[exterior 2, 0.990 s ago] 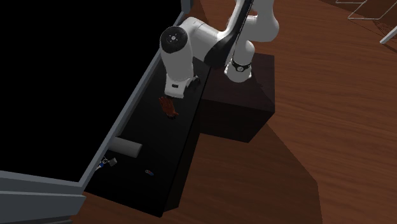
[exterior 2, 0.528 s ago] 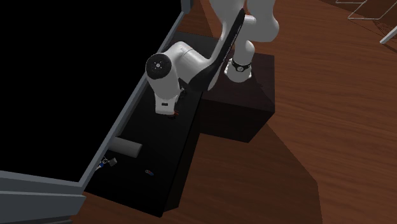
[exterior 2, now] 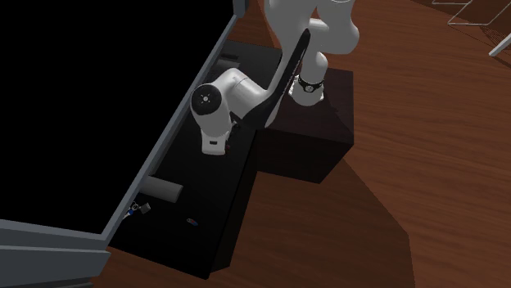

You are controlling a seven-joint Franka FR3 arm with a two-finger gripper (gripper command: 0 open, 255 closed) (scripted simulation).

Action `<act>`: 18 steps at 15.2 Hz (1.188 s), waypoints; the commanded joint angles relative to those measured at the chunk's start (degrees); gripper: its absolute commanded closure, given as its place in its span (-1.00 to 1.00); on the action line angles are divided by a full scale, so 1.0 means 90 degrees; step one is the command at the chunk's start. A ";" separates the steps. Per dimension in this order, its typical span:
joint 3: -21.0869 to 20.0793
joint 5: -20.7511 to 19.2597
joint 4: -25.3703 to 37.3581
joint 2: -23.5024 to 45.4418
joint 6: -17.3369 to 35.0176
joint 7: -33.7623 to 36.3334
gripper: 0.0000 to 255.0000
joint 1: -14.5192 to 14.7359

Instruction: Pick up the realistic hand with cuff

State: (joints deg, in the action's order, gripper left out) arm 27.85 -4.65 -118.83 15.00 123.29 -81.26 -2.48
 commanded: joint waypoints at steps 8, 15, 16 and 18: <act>-0.0004 0.0010 -0.0007 0.0020 0.0029 -0.0001 1.00 -0.0003; 0.0038 -0.0108 0.0133 -0.0252 -0.0360 0.0027 1.00 0.0044; 0.0044 -0.0129 0.0164 -0.0303 -0.0438 0.0032 1.00 0.0052; 0.0056 -0.0170 0.0231 -0.0401 -0.0594 0.0041 1.00 0.0069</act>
State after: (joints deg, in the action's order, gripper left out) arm 28.24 -5.97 -117.11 11.86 118.71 -80.80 -1.86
